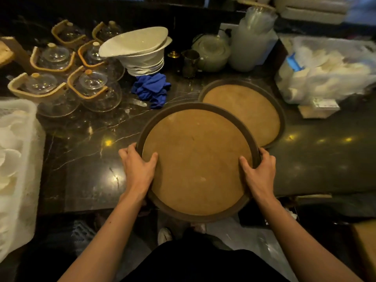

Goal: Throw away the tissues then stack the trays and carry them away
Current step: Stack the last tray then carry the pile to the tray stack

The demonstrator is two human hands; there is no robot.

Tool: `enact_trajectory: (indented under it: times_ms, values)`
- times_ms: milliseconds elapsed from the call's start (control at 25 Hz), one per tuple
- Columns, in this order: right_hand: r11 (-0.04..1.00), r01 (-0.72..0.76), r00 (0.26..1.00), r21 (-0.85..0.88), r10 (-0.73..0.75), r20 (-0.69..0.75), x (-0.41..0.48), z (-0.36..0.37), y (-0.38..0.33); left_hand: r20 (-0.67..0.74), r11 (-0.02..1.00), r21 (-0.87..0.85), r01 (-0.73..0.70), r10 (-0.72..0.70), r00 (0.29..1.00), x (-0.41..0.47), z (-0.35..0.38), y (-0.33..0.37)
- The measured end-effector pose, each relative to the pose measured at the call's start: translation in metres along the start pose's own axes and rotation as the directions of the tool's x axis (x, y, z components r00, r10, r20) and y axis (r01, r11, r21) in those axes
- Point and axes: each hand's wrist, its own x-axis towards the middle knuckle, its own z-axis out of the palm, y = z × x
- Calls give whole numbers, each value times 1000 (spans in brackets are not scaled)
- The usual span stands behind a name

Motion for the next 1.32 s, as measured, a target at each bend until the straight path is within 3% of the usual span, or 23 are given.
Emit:
enact_trajectory:
  times_ms: [160, 360, 840, 1320]
  values:
    - [998, -64, 991, 26, 66, -119, 14, -33, 30, 73, 998, 15, -64, 63, 995, -2, 44, 30]
    - [988, -115, 979, 103, 130, -158, 57, -62, 72, 90, 992, 37, -118, 114, 989, -9, 103, 74]
    - [981, -100, 993, 164, 86, 86, 214, -82, 117, -61, 989, 147, 15, -6, 998, -12, 203, 148]
    - [988, -95, 990, 122, 81, 112, 280, -38, 91, 33, 985, 174, -17, 12, 999, 61, 219, 147]
